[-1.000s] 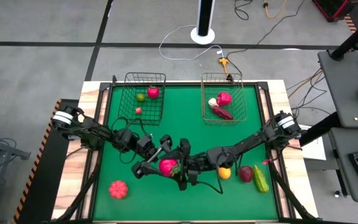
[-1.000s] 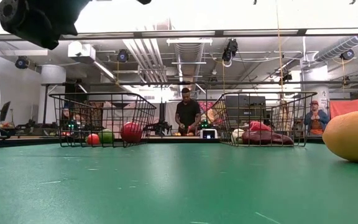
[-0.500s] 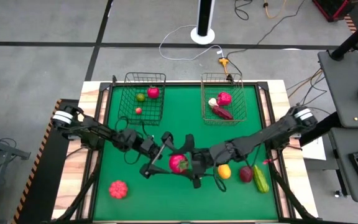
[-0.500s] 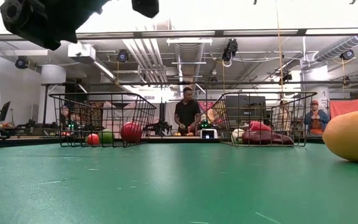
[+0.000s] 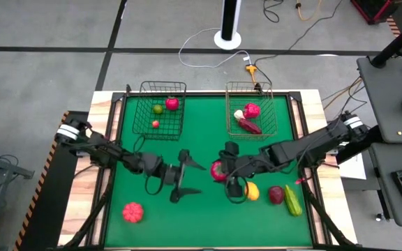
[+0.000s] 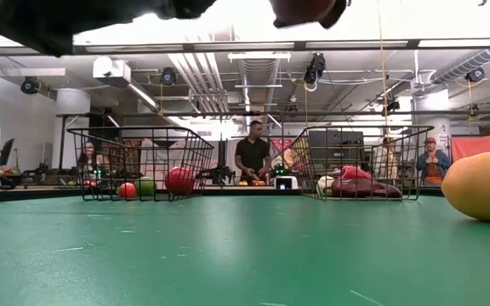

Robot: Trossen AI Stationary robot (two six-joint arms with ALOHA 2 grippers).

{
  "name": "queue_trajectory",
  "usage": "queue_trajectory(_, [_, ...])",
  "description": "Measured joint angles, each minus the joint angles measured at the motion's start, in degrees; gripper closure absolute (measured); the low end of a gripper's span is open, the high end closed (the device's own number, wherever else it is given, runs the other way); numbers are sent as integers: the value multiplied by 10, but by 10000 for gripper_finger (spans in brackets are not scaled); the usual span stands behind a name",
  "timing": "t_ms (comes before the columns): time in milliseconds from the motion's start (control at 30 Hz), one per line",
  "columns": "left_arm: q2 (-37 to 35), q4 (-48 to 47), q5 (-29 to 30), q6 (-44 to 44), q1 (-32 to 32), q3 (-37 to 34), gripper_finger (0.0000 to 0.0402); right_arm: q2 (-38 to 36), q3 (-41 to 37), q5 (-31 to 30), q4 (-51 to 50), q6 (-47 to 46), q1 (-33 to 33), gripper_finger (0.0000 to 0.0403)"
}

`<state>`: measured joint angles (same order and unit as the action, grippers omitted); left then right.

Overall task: Sort produce into baskets
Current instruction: Put the tomato into the black wire basket

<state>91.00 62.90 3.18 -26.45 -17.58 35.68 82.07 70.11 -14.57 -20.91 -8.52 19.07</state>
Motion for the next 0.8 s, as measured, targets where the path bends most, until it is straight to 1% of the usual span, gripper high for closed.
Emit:
queue_trajectory(100, [0,-32,99,-125,-26,17,35,13,-1,5,-14,-30,0,104])
queue_trajectory(200, [9,-90,190,-216,-49,51,35,24,-1,13,-11,-53,0,104])
queue_trajectory(300, [21,-161,273,-255,-70,89,35,36,-1,15,-5,-76,0,104])
queue_trajectory(367, [27,-215,305,-250,-78,112,35,49,-1,16,2,-86,0,104])
queue_trajectory(433, [33,-275,322,-221,-79,135,35,60,-1,23,11,-93,0,104])
queue_trajectory(533, [37,-349,318,-160,-79,156,35,87,-7,48,51,-102,0,104])
queue_trajectory(567, [40,-366,314,-143,-81,161,35,96,-12,65,70,-104,0,103])
queue_trajectory(633, [42,-388,308,-117,-87,162,35,116,-21,84,106,-109,0,103])
queue_trajectory(800, [42,-415,322,-75,-107,157,45,143,-47,86,177,-119,0,103])
